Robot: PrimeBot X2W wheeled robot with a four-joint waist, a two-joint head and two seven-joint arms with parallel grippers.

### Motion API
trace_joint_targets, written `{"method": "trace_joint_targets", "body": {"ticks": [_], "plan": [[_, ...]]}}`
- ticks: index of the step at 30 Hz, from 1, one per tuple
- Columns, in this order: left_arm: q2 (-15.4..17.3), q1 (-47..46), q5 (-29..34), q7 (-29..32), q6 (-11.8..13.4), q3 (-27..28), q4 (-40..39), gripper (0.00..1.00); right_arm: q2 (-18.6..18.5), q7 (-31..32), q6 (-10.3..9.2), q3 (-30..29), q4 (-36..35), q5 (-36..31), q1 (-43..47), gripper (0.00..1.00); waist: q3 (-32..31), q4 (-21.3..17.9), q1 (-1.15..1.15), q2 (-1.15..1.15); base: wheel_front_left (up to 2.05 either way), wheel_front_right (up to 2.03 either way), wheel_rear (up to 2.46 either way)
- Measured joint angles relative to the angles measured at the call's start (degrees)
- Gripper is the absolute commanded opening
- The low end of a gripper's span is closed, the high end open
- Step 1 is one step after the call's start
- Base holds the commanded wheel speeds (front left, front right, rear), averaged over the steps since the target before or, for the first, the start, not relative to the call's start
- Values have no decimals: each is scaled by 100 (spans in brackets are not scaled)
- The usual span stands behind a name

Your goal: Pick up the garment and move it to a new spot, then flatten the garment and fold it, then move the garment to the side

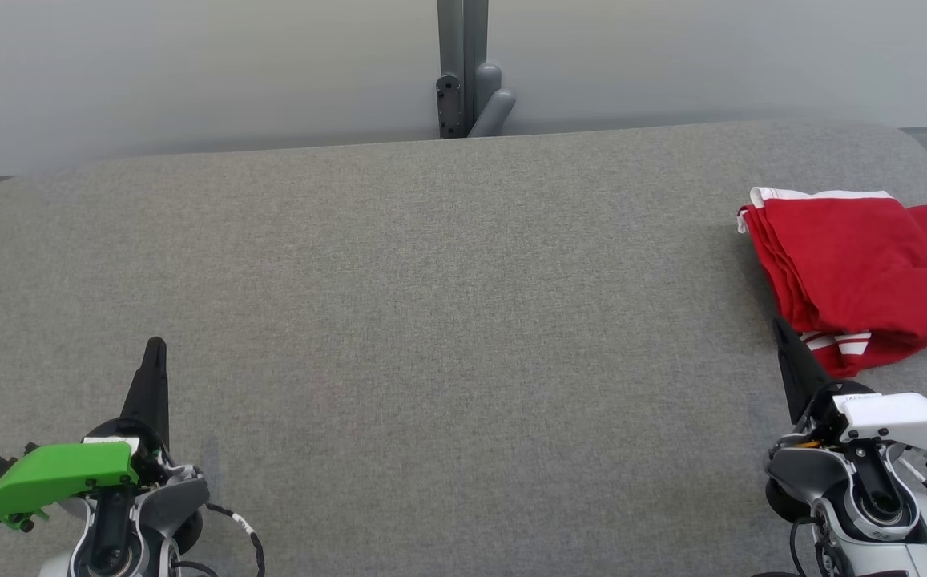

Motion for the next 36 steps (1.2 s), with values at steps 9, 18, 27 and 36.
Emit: {"method": "trace_joint_targets", "body": {"ticks": [9,18,27,36], "plan": [[0,0,0,0,0,0,0,0,-12,-2,0,14,0,19,0,0,0,0,0,0,0,0,0],[0,0,0,0,0,0,0,0,-30,-21,0,29,-1,41,0,0,0,0,0,0,0,0,0],[0,0,0,0,0,0,0,0,-43,-26,0,46,-2,49,0,0,0,0,0,0,0,0,0],[0,0,0,0,0,0,0,0,-54,-52,0,66,-2,85,0,0,0,0,0,0,0,0,0]]}}
